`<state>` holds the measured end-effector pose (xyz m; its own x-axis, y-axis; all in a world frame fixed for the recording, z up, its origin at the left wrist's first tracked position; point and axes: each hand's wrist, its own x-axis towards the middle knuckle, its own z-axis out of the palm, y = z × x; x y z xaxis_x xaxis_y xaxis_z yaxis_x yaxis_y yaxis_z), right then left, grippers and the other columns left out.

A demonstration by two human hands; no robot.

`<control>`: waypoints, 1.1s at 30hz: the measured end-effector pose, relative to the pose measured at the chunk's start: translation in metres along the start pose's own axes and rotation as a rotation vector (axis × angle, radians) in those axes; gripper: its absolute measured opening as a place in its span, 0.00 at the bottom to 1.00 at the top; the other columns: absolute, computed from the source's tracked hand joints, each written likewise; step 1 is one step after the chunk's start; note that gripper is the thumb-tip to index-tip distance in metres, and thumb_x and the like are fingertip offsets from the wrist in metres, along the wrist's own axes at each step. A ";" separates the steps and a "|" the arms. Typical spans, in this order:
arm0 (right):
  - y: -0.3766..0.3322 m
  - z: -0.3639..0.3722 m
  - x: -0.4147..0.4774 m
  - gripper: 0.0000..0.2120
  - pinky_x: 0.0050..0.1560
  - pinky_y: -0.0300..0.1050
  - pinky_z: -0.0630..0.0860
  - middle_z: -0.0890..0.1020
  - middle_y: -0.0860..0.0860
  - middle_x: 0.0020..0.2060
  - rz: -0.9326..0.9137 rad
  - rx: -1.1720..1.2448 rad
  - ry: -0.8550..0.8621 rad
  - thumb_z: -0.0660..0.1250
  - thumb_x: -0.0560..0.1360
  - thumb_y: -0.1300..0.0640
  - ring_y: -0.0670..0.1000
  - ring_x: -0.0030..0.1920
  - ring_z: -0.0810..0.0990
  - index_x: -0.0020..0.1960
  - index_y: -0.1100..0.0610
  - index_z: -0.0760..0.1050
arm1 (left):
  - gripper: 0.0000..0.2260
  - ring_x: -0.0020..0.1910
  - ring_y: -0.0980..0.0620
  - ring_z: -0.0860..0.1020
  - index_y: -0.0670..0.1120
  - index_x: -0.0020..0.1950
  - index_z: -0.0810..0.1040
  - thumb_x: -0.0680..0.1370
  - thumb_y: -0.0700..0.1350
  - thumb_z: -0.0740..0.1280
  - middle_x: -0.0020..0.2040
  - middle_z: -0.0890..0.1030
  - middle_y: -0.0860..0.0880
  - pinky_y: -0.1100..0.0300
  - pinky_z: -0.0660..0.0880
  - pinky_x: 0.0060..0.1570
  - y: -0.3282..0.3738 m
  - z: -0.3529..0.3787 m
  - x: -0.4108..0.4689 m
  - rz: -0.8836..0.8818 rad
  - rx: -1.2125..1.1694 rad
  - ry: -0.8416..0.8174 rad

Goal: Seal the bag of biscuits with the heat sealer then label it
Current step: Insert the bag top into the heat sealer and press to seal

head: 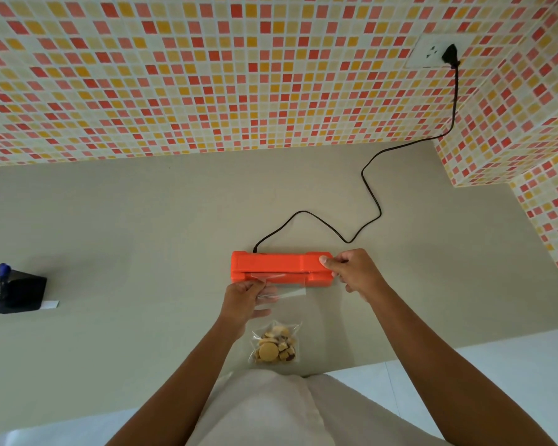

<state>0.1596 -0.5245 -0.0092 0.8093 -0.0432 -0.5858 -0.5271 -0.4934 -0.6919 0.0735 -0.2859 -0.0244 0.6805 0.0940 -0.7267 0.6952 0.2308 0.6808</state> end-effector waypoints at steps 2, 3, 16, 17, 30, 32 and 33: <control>0.000 0.000 0.001 0.20 0.24 0.39 0.66 0.82 0.54 0.34 -0.002 -0.003 -0.007 0.75 0.72 0.46 0.50 0.26 0.70 0.45 0.64 0.80 | 0.10 0.45 0.45 0.86 0.40 0.51 0.82 0.80 0.46 0.65 0.47 0.87 0.46 0.45 0.82 0.46 0.000 0.000 0.000 0.002 -0.002 -0.004; 0.000 0.000 0.001 0.20 0.24 0.39 0.66 0.82 0.54 0.34 -0.003 -0.005 -0.008 0.75 0.72 0.46 0.49 0.26 0.70 0.45 0.64 0.80 | 0.10 0.45 0.45 0.86 0.40 0.51 0.81 0.80 0.46 0.65 0.46 0.87 0.46 0.45 0.82 0.46 0.000 0.000 0.000 0.003 -0.003 -0.004; 0.001 0.000 -0.002 0.22 0.24 0.40 0.66 0.80 0.54 0.33 -0.004 0.023 -0.014 0.75 0.72 0.46 0.50 0.27 0.69 0.46 0.67 0.79 | 0.10 0.43 0.47 0.86 0.39 0.51 0.82 0.80 0.46 0.66 0.45 0.87 0.47 0.49 0.82 0.42 -0.004 0.000 -0.001 0.021 -0.031 -0.003; 0.001 0.000 -0.003 0.22 0.24 0.39 0.66 0.80 0.54 0.33 -0.007 0.021 -0.012 0.75 0.72 0.46 0.50 0.27 0.69 0.46 0.67 0.79 | 0.10 0.43 0.47 0.86 0.39 0.52 0.82 0.80 0.46 0.66 0.46 0.87 0.46 0.49 0.82 0.42 -0.004 0.000 -0.001 0.023 -0.030 -0.002; -0.005 0.001 -0.008 0.21 0.25 0.40 0.67 0.80 0.52 0.30 -0.042 -0.033 0.008 0.74 0.73 0.48 0.50 0.27 0.71 0.45 0.68 0.80 | 0.09 0.47 0.43 0.85 0.41 0.50 0.82 0.80 0.46 0.67 0.46 0.87 0.46 0.49 0.83 0.42 -0.003 0.001 -0.003 0.027 -0.039 0.011; -0.008 0.001 -0.009 0.20 0.26 0.41 0.68 0.80 0.52 0.29 -0.053 -0.053 0.017 0.74 0.73 0.48 0.50 0.26 0.71 0.44 0.68 0.80 | 0.09 0.46 0.44 0.85 0.41 0.49 0.82 0.79 0.46 0.67 0.45 0.87 0.46 0.50 0.82 0.40 -0.003 0.001 -0.004 0.031 -0.041 0.010; -0.009 0.001 -0.010 0.20 0.26 0.41 0.68 0.80 0.51 0.29 -0.058 -0.056 0.022 0.74 0.73 0.48 0.50 0.26 0.71 0.44 0.68 0.80 | 0.09 0.46 0.44 0.85 0.41 0.48 0.82 0.79 0.47 0.67 0.45 0.87 0.46 0.50 0.82 0.39 -0.002 0.001 -0.004 0.034 -0.038 0.009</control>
<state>0.1560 -0.5189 0.0024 0.8438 -0.0319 -0.5357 -0.4647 -0.5430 -0.6995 0.0690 -0.2876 -0.0228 0.7011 0.1107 -0.7044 0.6627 0.2638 0.7009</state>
